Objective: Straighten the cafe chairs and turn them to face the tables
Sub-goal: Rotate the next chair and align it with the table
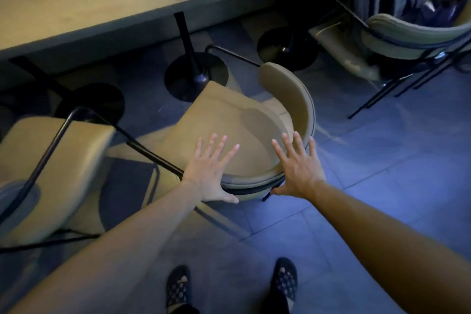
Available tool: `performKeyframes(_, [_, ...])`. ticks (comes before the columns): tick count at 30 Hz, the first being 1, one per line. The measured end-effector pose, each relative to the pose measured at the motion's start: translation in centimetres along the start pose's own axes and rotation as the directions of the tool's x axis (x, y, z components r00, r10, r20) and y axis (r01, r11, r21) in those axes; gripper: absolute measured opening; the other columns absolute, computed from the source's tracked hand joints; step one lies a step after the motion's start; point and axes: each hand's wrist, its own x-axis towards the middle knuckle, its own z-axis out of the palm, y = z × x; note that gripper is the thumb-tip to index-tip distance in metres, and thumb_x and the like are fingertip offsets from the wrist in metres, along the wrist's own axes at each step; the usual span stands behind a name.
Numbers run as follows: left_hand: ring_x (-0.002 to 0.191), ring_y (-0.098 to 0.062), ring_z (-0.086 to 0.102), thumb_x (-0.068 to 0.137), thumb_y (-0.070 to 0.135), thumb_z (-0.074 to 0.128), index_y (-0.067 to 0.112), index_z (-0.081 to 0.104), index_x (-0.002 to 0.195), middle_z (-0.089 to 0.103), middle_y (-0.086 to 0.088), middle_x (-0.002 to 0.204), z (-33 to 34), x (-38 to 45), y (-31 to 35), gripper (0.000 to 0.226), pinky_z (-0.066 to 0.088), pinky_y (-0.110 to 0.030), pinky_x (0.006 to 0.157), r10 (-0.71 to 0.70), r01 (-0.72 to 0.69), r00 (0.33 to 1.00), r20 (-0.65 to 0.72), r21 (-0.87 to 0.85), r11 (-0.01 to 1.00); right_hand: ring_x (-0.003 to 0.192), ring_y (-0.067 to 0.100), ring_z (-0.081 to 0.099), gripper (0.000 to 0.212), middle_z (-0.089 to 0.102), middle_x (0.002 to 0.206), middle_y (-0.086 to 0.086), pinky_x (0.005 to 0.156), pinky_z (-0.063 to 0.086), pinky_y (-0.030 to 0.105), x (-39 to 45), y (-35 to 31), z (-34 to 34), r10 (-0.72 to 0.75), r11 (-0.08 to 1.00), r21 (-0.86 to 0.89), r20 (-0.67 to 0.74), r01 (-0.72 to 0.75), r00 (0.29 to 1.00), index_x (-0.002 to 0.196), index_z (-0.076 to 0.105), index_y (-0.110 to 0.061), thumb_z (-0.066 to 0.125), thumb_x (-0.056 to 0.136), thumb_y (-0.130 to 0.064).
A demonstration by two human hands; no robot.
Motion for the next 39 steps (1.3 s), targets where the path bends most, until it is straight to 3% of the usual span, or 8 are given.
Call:
performKeyframes(4, [0.151, -0.035, -0.015, 0.056, 0.101, 0.042, 0.025, -0.018, 0.156, -0.016, -0.014, 0.165, 1.1, 2.1, 2.4, 0.140, 0.000, -0.058, 0.121, -0.050, 0.049, 0.992, 0.113, 0.012, 0.999, 0.148, 0.041, -0.009, 0.133, -0.003, 0.164, 0.018, 0.115, -0.005, 0.066, 2.1, 2.2, 1.5, -0.145, 0.987, -0.063, 0.079, 0.150, 0.986, 0.155, -0.010, -0.016, 0.052, 0.064, -0.091])
performKeyframes(6, [0.153, -0.032, 0.001, 0.060, 0.096, 0.050, 0.025, 0.001, 0.159, 0.001, -0.012, 0.167, 1.4, 2.8, 2.8, 0.132, 0.010, -0.052, 0.122, -0.061, 0.067, 0.984, 0.165, -0.030, 0.997, 0.148, 0.039, 0.011, 0.123, 0.023, 0.160, 0.017, 0.116, 0.001, 0.065, 2.8, 2.6, 1.9, -0.217, 0.972, -0.077, 0.069, 0.222, 0.974, 0.154, 0.017, -0.017, 0.060, 0.062, -0.087])
performKeyframes(8, [0.144, -0.029, 0.031, 0.066, 0.085, 0.061, 0.026, 0.029, 0.154, 0.034, -0.009, 0.159, 1.6, 3.1, 2.8, 0.111, 0.032, -0.044, 0.114, -0.081, 0.107, 0.977, 0.198, -0.126, 0.986, 0.133, 0.034, 0.042, 0.095, 0.057, 0.135, 0.011, 0.116, 0.012, 0.061, 3.6, 2.9, 2.1, -0.293, 0.953, -0.069, 0.020, 0.294, 0.956, 0.132, 0.054, -0.019, 0.068, 0.061, -0.080])
performKeyframes(10, [0.121, -0.025, 0.056, 0.073, 0.076, 0.064, 0.026, 0.051, 0.140, 0.062, -0.004, 0.133, 1.4, 3.4, 2.8, 0.084, 0.048, -0.038, 0.095, -0.079, 0.113, 0.971, 0.226, -0.142, 0.983, 0.108, 0.028, 0.058, 0.070, 0.071, 0.106, 0.005, 0.109, 0.027, 0.053, 4.2, 3.3, 1.8, -0.339, 0.938, -0.079, 0.002, 0.338, 0.941, 0.107, 0.068, -0.021, 0.069, 0.063, -0.075])
performKeyframes(14, [0.106, -0.026, 0.064, 0.076, 0.074, 0.062, 0.024, 0.060, 0.128, 0.071, -0.003, 0.114, 0.5, 4.6, 2.2, 0.073, 0.052, -0.036, 0.086, -0.072, 0.094, 0.964, 0.254, -0.076, 0.993, 0.092, 0.025, 0.058, 0.062, 0.070, 0.093, 0.003, 0.089, 0.035, 0.042, 5.5, 3.8, 1.1, -0.396, 0.913, -0.120, -0.026, 0.390, 0.918, 0.098, 0.068, -0.021, 0.064, 0.067, -0.073])
performKeyframes(31, [0.090, -0.026, 0.066, 0.073, 0.075, 0.062, 0.024, 0.068, 0.109, 0.073, -0.001, 0.094, -4.0, 17.5, -9.8, 0.062, 0.047, -0.032, 0.070, -0.033, 0.045, 0.987, 0.157, -0.074, 0.996, 0.095, 0.026, 0.057, 0.062, 0.071, 0.097, 0.000, 0.086, 0.034, 0.041, 22.0, 6.6, -5.8, -0.388, 0.918, -0.113, -0.046, 0.381, 0.921, 0.101, 0.069, -0.024, 0.061, 0.068, -0.076])
performKeyframes(36, [0.095, -0.027, 0.066, 0.076, 0.074, 0.060, 0.022, 0.065, 0.115, 0.072, -0.003, 0.100, -3.6, 17.8, -9.5, 0.066, 0.048, -0.034, 0.072, -0.001, 0.018, 0.985, 0.175, -0.097, 0.995, 0.079, 0.027, 0.058, 0.060, 0.069, 0.079, 0.002, 0.080, 0.037, 0.042, 22.1, 7.0, -5.1, -0.375, 0.924, -0.096, -0.030, 0.371, 0.927, 0.085, 0.072, -0.020, 0.068, 0.059, -0.074])
performKeyframes(39, [0.104, -0.025, 0.061, 0.076, 0.075, 0.060, 0.021, 0.061, 0.123, 0.070, -0.003, 0.110, -3.9, 17.5, -9.4, 0.072, 0.052, -0.037, 0.080, -0.026, 0.049, 0.982, 0.187, -0.117, 0.992, 0.088, 0.028, 0.058, 0.063, 0.071, 0.090, 0.004, 0.086, 0.037, 0.044, 21.9, 7.0, -4.8, -0.389, 0.918, -0.103, -0.053, 0.382, 0.920, 0.095, 0.070, -0.019, 0.066, 0.064, -0.074])
